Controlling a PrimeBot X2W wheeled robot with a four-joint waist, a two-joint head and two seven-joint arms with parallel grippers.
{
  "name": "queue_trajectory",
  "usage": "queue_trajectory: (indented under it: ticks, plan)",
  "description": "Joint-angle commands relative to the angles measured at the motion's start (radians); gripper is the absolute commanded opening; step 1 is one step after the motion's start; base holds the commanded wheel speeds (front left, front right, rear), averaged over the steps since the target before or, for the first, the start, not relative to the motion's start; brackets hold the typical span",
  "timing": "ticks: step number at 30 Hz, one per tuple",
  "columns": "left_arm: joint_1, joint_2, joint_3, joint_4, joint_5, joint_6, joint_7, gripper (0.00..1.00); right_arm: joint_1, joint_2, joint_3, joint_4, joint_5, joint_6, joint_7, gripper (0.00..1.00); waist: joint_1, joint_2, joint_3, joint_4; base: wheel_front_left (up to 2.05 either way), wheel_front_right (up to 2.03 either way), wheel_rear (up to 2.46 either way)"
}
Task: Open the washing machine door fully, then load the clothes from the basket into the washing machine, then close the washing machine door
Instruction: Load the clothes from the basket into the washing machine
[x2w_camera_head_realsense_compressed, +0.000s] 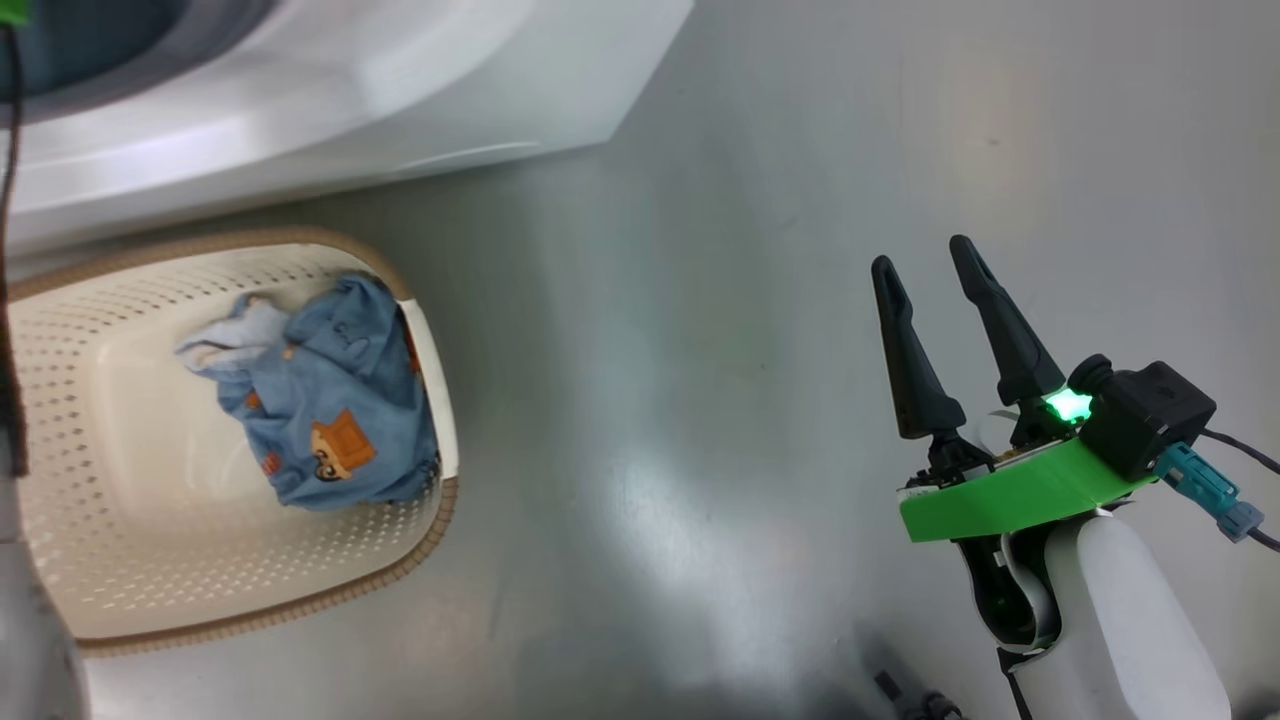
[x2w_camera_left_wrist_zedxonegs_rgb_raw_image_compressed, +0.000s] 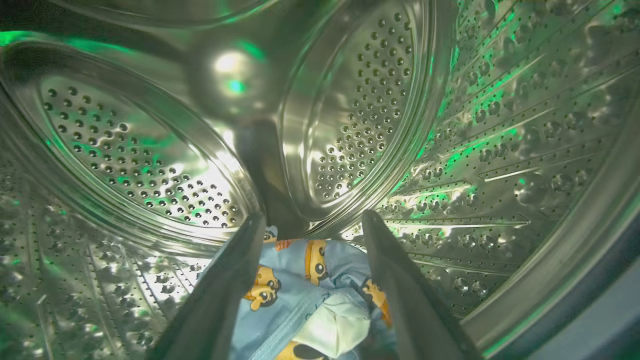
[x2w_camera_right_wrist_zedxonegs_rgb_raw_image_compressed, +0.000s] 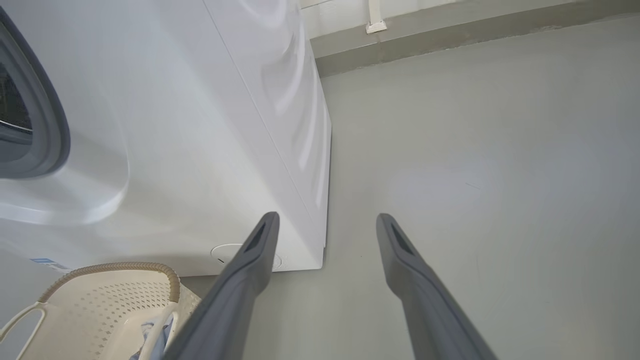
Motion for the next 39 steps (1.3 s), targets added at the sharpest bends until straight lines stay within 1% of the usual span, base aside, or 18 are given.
queue_trajectory:
  ticks: [1,7,16,19,22,29,39]
  plan:
    - [0.026,0.043,0.022,-0.033,-0.004,-0.002,-0.005,1.0,0.029,0.003,0.02,-0.016,-0.009,0.002,-0.005,1.0,0.0,-0.0001,-0.029,0.023,0.0,0.0,0.0]
    - [0.109,0.011,0.038,-0.064,-0.017,-0.002,-0.005,1.0,0.035,0.003,0.014,-0.006,-0.024,0.002,-0.005,1.0,0.0,-0.0001,-0.079,0.051,0.0,0.0,0.0]
    - [0.28,-0.041,0.067,-0.182,-0.021,-0.003,-0.005,1.0,0.056,0.003,0.005,0.016,-0.035,0.002,-0.005,1.0,0.0,-0.0001,-0.171,0.096,0.0,0.0,0.0]
    - [0.335,-0.056,0.073,-0.216,-0.005,-0.003,-0.005,1.0,0.066,0.003,0.002,0.025,-0.036,0.002,-0.005,1.0,0.0,-0.0001,-0.206,0.109,0.0,0.0,0.0]
    - [0.371,-0.066,0.075,-0.234,0.004,-0.003,-0.005,1.0,0.075,0.003,0.001,0.03,-0.035,0.002,-0.005,1.0,0.0,-0.0001,-0.23,0.116,0.0,0.0,0.0]
    - [0.496,-0.112,0.095,-0.296,0.011,-0.003,-0.005,1.0,0.11,0.003,-0.007,0.053,-0.035,0.002,-0.005,1.0,0.0,-0.0001,-0.318,0.134,0.0,0.0,0.0]
    - [0.693,-0.142,0.108,-0.377,0.021,-0.003,-0.005,1.0,0.17,0.003,-0.027,0.055,-0.042,0.002,-0.005,1.0,0.0,-0.0001,-0.434,0.143,0.0,0.0,0.0]
